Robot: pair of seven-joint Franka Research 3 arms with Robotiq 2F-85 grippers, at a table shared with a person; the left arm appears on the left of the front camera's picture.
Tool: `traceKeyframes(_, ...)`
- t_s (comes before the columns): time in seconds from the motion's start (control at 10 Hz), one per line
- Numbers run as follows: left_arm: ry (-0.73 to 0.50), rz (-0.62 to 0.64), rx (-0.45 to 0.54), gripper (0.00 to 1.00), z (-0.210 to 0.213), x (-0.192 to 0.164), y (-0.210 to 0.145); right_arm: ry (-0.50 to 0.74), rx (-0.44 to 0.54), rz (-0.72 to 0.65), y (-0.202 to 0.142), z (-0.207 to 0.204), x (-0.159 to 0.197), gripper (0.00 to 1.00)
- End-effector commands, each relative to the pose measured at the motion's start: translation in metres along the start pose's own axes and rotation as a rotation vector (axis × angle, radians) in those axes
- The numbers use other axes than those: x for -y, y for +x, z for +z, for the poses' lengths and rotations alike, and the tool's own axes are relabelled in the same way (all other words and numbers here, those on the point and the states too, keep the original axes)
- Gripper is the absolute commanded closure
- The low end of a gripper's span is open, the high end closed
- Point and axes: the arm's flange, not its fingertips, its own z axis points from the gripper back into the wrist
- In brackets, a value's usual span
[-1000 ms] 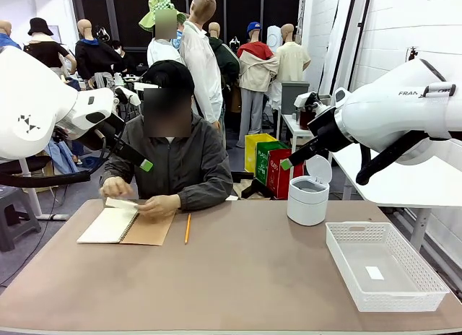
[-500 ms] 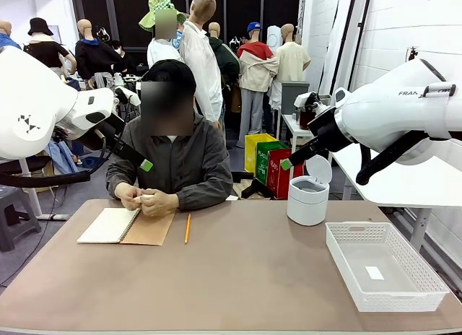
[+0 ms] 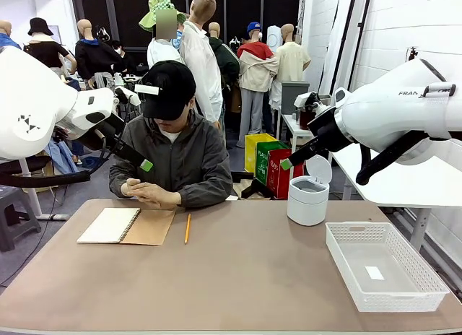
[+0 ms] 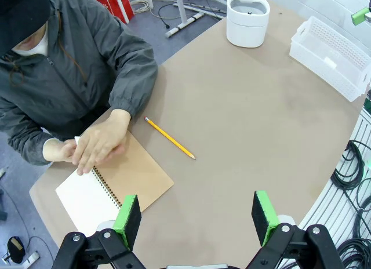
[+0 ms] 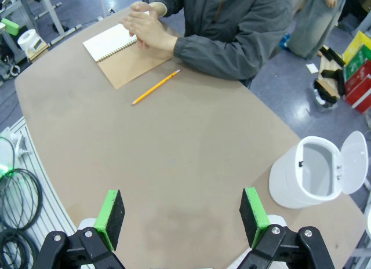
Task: Sort the paper based on its condition.
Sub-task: If a person hands you a paper, place it in the Organizing basket , and if it's crumpled, put it in the Trash can.
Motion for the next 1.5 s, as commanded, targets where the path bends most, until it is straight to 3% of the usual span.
traceKeyframes(0.0,-0.005,0.001,-0.004,0.0,0.0016,-0.0013,0.0013,0.006,0.002,-0.001,0.0,-0.0005,-0.0003,0.0)
traceKeyframes(1.4,-0.005,0.001,-0.004,0.0,0.0016,-0.0013,0.0013,0.006,0.002,-0.001,0.0,-0.0005,-0.0003,0.0)
